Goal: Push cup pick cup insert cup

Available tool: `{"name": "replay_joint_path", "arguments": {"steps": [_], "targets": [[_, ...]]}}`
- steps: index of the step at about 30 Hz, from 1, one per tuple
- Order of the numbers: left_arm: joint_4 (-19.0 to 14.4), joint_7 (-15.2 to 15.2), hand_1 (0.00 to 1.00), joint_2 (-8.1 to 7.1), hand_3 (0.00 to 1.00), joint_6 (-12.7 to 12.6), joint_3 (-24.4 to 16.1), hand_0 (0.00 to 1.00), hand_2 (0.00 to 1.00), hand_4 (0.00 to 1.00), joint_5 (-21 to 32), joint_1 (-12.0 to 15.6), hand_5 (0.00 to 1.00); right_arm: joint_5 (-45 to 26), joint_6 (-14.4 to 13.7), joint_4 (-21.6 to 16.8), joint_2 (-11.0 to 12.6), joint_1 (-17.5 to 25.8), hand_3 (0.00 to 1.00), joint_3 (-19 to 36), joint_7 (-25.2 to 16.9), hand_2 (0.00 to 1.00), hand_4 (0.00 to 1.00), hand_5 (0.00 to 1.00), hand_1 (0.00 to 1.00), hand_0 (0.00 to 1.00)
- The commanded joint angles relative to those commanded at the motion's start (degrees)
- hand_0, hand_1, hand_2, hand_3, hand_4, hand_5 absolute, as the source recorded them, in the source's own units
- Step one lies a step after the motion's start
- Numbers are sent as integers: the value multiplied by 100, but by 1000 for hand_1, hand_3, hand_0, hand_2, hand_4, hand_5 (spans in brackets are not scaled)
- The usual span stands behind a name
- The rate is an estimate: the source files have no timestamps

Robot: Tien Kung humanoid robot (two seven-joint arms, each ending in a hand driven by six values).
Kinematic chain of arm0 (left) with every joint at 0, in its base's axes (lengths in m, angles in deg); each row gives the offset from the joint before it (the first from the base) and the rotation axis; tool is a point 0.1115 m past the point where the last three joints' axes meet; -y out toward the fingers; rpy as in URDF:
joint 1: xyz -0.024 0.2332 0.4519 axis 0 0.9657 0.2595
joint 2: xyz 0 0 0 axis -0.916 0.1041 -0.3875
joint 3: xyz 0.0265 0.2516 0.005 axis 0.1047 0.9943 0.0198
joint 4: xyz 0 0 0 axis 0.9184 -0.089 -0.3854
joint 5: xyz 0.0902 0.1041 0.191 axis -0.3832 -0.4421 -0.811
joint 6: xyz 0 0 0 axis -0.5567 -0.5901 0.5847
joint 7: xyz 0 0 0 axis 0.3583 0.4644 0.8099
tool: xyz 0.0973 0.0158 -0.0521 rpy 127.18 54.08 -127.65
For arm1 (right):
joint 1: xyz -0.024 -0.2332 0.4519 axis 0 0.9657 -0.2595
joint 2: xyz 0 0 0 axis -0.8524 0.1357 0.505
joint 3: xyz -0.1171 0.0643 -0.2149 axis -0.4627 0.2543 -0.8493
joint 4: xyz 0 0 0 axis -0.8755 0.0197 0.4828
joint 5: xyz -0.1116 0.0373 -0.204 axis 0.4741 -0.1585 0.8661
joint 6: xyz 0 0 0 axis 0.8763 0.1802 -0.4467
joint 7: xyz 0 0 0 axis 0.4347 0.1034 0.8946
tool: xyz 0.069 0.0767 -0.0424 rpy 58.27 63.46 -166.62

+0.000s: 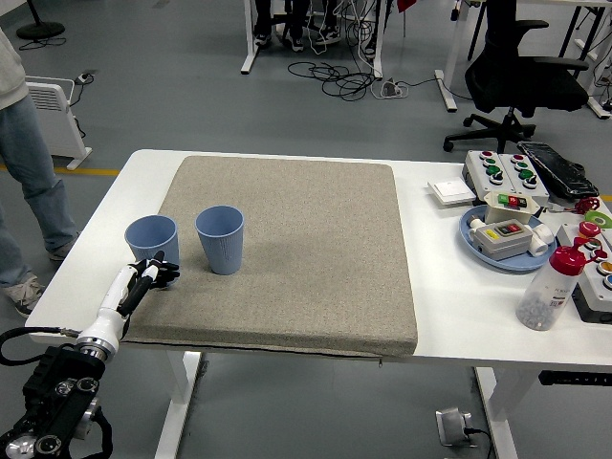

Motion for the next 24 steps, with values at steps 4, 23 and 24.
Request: {"name": "replay_joint_path", "arguments": {"steps": [4, 23, 24], "targets": [[138, 24, 704, 9, 537, 5, -5, 709, 617, 598, -19, -100, 998, 1, 1, 0, -2, 2, 589, -11, 0, 668, 124, 573, 664, 731], [934, 156, 713, -5, 537, 20, -91, 719, 621, 595, -243, -682, 998, -46, 5, 0, -21, 8, 588, -97, -8, 668, 122, 571, 663, 730], [979, 166, 713, -4, 537, 22, -97, 719, 621, 595, -260, -714, 998, -46, 5, 0, -23, 9, 588, -100, -8, 668, 122, 571, 663, 730]]}}
